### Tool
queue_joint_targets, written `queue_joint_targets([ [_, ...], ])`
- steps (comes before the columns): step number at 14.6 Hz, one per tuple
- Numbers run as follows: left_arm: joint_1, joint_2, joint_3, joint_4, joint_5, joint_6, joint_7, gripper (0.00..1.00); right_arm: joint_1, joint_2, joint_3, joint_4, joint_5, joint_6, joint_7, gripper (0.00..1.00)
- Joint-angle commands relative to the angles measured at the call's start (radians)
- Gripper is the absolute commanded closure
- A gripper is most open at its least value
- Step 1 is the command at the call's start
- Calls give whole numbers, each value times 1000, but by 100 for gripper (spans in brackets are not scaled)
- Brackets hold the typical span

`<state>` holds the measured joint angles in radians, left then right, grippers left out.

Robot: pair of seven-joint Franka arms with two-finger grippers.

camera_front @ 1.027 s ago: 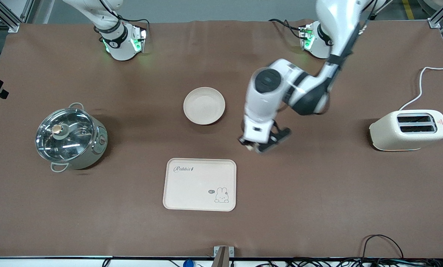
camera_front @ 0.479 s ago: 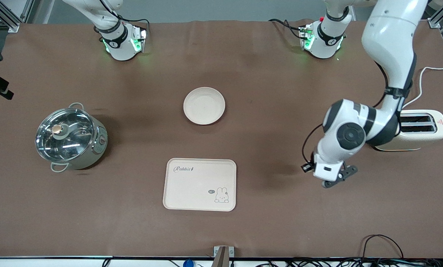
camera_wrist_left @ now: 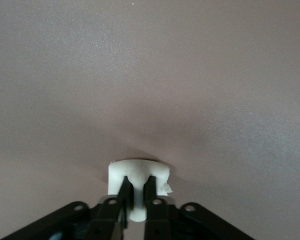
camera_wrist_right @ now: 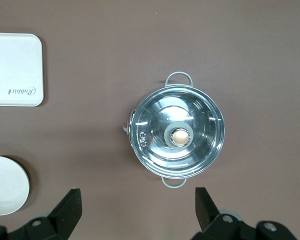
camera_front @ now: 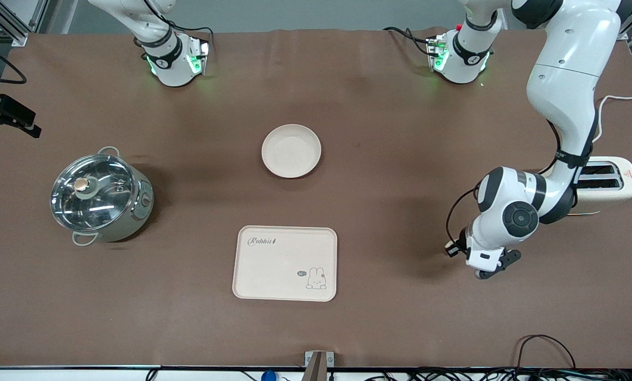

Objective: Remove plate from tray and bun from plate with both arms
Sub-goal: 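Carry the bun with the left gripper toward the toaster and lower it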

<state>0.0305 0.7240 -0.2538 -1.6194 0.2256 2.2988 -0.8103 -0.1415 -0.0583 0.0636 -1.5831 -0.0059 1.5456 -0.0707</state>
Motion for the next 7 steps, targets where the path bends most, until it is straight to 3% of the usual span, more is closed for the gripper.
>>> queue_joint_targets([
  [1, 6, -12, -10, 13, 24, -2, -1, 0, 2, -5, -2, 3, -6, -5, 8, 0],
  [3, 8, -40, -15, 45, 24, -30, 3, 0, 6, -5, -1, 6, -6, -4, 8, 0],
  [7, 8, -92, -21, 145, 15, -214, 59, 0, 3, -6, -2, 5, -6, -13, 3, 0],
])
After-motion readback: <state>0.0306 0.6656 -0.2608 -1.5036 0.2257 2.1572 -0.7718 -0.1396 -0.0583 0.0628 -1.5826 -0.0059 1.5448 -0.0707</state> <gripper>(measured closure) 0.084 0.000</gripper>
